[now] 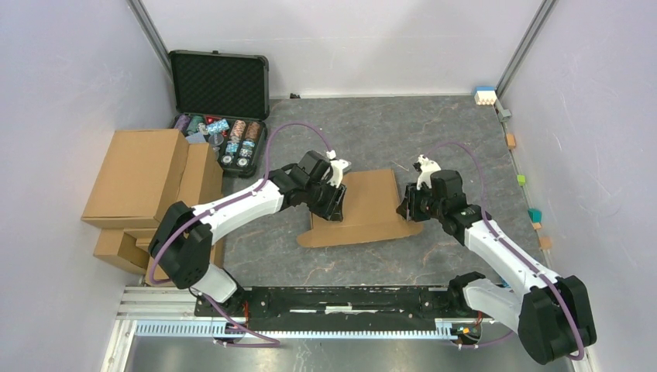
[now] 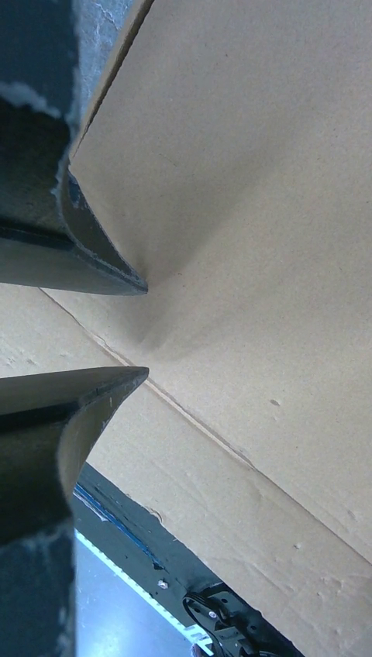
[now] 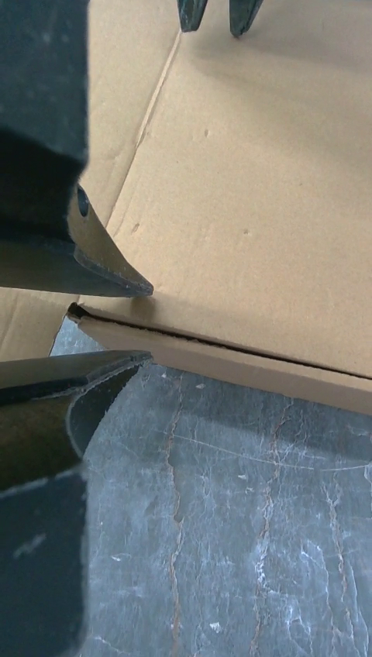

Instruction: Fold the paper box

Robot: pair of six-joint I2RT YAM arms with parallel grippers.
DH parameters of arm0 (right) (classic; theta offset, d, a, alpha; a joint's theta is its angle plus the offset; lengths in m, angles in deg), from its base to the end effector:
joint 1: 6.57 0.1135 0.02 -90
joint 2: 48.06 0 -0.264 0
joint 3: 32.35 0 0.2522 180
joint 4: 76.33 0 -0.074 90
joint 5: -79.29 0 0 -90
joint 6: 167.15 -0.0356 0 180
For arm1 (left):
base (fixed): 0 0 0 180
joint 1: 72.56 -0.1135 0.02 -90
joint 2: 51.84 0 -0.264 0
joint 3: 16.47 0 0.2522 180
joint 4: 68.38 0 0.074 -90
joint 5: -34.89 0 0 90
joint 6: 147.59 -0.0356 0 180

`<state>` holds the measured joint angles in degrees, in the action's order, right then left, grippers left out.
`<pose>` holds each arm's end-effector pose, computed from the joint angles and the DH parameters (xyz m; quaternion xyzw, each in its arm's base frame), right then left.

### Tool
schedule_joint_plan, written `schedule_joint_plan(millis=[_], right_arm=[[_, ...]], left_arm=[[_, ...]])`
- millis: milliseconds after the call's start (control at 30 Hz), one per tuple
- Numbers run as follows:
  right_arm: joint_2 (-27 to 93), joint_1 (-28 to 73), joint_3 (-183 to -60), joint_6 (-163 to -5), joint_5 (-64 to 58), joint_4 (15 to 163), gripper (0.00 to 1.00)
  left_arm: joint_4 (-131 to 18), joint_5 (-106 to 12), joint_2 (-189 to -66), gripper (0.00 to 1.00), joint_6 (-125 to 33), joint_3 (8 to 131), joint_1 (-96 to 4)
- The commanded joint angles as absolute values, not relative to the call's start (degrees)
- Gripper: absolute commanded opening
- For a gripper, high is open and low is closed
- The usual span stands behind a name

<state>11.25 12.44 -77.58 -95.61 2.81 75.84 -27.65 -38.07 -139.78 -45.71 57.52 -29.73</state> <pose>0.1965 0.0765 0.2066 -0.0523 0.9066 0.2318 0.3487 0.2259 -0.2237 0.2284 0.2948 0.8962 -0.2632 0.2016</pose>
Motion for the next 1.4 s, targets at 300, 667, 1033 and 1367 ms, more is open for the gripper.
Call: schedule_joint_plan(millis=[300,667,1033,1367], right_arm=[[12.43,12.18,-72.17,-91.71,-1.7,78.66,0.4],[7.91,12.19,-78.33,-87.4,-0.27,73.79,0.55],[5.96,12.19,-75.35,-92.13,0.27,80.21,0.76],[13.67,12.15,-72.74,-98.25,-1.36,95.26,0.63]], left_arm=[[-28.65,-39.96,-140.41,0.44,-43.75,56.55,-29.76],[-22.35,-47.97,-121.54,0.57,-39.87,55.11,-29.76],[-34.59,-48.98,-104.21,0.78,-27.63,32.73,-33.9],[-52.02,-31.49,-119.64,0.63,-25.25,34.89,-49.94]])
